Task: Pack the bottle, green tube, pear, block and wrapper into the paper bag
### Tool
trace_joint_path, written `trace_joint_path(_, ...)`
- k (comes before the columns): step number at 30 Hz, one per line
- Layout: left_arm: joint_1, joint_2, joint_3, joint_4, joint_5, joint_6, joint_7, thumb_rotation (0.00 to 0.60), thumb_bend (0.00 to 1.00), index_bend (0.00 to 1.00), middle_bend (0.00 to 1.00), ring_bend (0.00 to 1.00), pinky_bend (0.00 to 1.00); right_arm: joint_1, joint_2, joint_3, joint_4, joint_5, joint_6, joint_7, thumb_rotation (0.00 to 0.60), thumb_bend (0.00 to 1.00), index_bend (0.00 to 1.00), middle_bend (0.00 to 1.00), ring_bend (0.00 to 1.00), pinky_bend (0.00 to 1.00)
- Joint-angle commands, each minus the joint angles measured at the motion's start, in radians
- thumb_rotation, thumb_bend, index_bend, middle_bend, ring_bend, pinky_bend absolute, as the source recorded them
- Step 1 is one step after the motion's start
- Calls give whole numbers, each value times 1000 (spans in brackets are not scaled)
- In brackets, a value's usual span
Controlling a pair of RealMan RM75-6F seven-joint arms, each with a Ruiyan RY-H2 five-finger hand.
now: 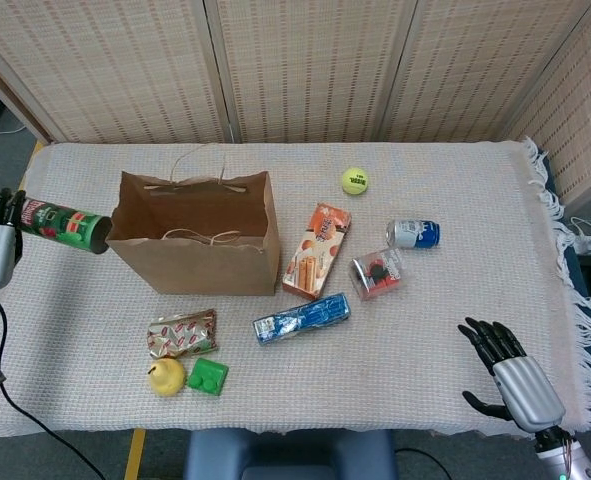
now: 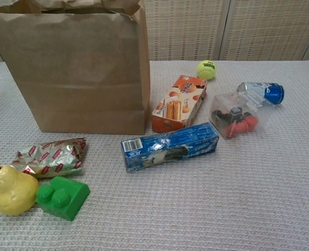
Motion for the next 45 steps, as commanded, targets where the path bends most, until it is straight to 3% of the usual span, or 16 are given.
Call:
trace_joint_path(1,40,21,-155,-261,-180,-5,-49,600,690,695,713,694,809,-1,0,0,-1,-1,2,2,600,124,0,0,0,35)
trace_joint_path(11,61,133,-343,-761,-413,-1,-110,600,689,684,711,694,806,-1,3,-3,1,-7,4,11,600,125,0,0,0,35)
trace_joint_path(14,42,160,-363,-850,-434,-1,-76,600,687,682,709,694,803,-1,4,-4,2,-9,5,11,600,124,0,0,0,35)
trace_joint_path(18,-16,157,-352,-857,-415,-2,7,600,686,681,708,694,801,-1,2,-2,3,-10,6,4,600,124,0,0,0,35)
trace_joint_path(27,-154,86,-360,-928,-491,-1,130,600,682,668,701,692,796,1,5,-3,3,-9,2,9,600,124,0,0,0,35)
trace_joint_path(35,-253,-17,-314,-967,-525,28,225,600,662,622,658,642,745,11,16,-5,-6,-1,-17,27,600,124,0,0,0,35)
trace_joint_path(37,-268,-39,-292,-970,-521,36,249,600,607,557,601,584,681,13,20,-5,-6,1,-21,35,600,124,0,0,0,35)
trace_joint_path(39,-288,-60,-253,-953,-500,39,296,600,520,416,448,453,581,17,25,-6,-8,3,-28,44,600,124,0,0,0,35)
trace_joint_path(41,-301,-76,-234,-939,-491,37,314,600,450,204,214,238,408,18,28,-6,-8,2,-30,49,600,124,0,0,0,35)
trace_joint_path(43,-316,-90,-222,-923,-483,27,325,600,426,82,97,120,300,20,30,-7,-7,0,-30,52,600,124,0,0,0,35)
trace_joint_path(45,-327,-99,-217,-906,-479,19,331,600,404,18,31,61,252,20,31,-8,-7,-5,-28,54,600,124,0,0,0,35)
